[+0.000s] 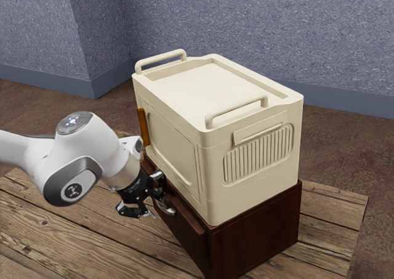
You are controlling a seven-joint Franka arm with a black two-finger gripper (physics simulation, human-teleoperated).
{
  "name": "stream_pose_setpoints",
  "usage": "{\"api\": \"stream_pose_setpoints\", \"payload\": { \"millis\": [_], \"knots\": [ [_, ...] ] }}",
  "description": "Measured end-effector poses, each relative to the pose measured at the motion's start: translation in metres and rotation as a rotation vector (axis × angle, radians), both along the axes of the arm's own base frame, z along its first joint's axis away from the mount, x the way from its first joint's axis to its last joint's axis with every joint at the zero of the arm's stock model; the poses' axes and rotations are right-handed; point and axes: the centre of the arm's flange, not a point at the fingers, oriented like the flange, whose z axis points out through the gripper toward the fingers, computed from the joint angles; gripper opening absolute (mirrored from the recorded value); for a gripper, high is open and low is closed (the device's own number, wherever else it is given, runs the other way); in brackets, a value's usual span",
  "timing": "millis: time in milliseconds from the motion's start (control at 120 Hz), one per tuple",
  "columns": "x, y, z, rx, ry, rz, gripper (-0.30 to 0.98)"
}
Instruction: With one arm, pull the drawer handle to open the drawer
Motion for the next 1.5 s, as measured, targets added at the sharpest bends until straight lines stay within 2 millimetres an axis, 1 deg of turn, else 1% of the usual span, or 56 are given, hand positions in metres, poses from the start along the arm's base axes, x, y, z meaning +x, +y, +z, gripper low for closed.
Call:
{"api": "stream_pose_setpoints", "payload": {
  "millis": [258, 317, 417, 758, 858, 1233, 1500],
  "knots": [
    [-0.01, 0.003, 0.003, -0.016, -0.003, -0.004, 0.11],
    [-0.009, 0.009, 0.002, -0.018, -0.001, 0.004, 0.1],
    [-0.012, 0.013, 0.002, -0.024, -0.002, 0.008, 0.09],
    [-0.029, 0.015, 0.002, -0.045, 0.001, -0.007, 0.07],
    [-0.032, 0.016, 0.002, -0.05, 0.002, -0.006, 0.07],
    [-0.045, 0.026, 0.002, -0.104, 0.023, 0.044, 0.07],
    [-0.046, 0.027, 0.0, -0.121, 0.045, 0.069, -0.03]
  ]
}}
